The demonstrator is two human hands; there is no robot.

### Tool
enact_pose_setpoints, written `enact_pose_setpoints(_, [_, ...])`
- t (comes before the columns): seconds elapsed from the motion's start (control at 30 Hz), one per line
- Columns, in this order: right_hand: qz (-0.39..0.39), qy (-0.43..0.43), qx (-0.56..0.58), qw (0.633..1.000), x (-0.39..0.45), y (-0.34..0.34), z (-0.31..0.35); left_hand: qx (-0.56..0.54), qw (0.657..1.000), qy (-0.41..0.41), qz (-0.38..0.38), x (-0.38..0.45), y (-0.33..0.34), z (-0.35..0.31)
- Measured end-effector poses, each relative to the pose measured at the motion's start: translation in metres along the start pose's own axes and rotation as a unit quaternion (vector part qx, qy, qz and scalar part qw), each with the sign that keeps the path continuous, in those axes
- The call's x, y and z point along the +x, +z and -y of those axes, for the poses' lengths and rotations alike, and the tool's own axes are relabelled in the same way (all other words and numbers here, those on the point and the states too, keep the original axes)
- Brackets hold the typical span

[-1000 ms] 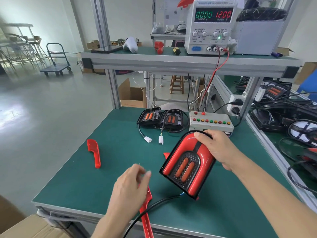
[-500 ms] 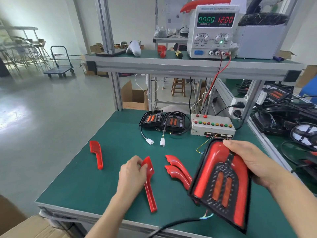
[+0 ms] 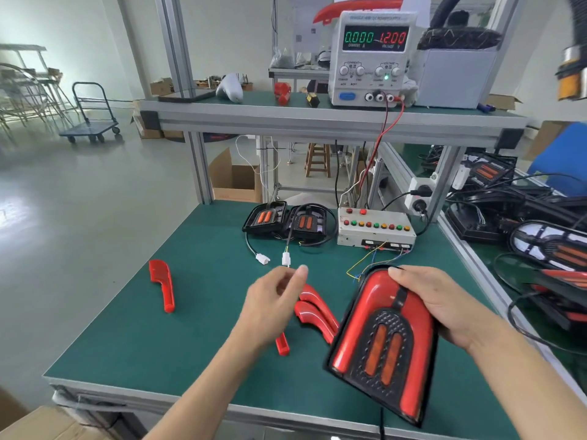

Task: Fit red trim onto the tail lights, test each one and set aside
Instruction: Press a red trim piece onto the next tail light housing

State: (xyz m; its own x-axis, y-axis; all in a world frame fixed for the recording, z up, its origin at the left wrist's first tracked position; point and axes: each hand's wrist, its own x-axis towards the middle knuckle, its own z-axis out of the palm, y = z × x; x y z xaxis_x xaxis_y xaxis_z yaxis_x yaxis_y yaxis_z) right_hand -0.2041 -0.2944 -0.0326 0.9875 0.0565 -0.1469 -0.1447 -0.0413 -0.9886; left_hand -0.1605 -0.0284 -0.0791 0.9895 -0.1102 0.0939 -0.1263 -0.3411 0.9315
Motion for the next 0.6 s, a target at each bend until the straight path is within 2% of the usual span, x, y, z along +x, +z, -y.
enact_pose_setpoints(0.03, [0.001, -0.005, -0.011, 1.000, 0.003, 0.004, 0.000, -0.113, 0.988, -0.036, 0.098, -0.010, 0.004, -0.013])
enact_pose_setpoints(0.07, [0.001, -0.009, -0.022, 1.000, 0.005, 0.008, 0.001, -0.179, 0.964, -0.072, 0.182, -0.019, 0.008, -0.020])
enact_pose_setpoints(0.13, [0.000, -0.020, -0.034, 0.999, 0.007, 0.015, 0.003, -0.209, 0.936, -0.084, 0.271, -0.035, 0.017, -0.028])
enact_pose_setpoints(0.3, [-0.005, -0.032, -0.062, 0.998, 0.006, 0.025, 0.005, -0.259, 0.935, -0.095, 0.222, -0.050, 0.025, -0.029])
enact_pose_setpoints(0.6, [0.032, -0.043, -0.065, 0.996, 0.004, 0.028, 0.006, -0.328, 0.916, -0.102, 0.210, -0.056, 0.020, -0.025])
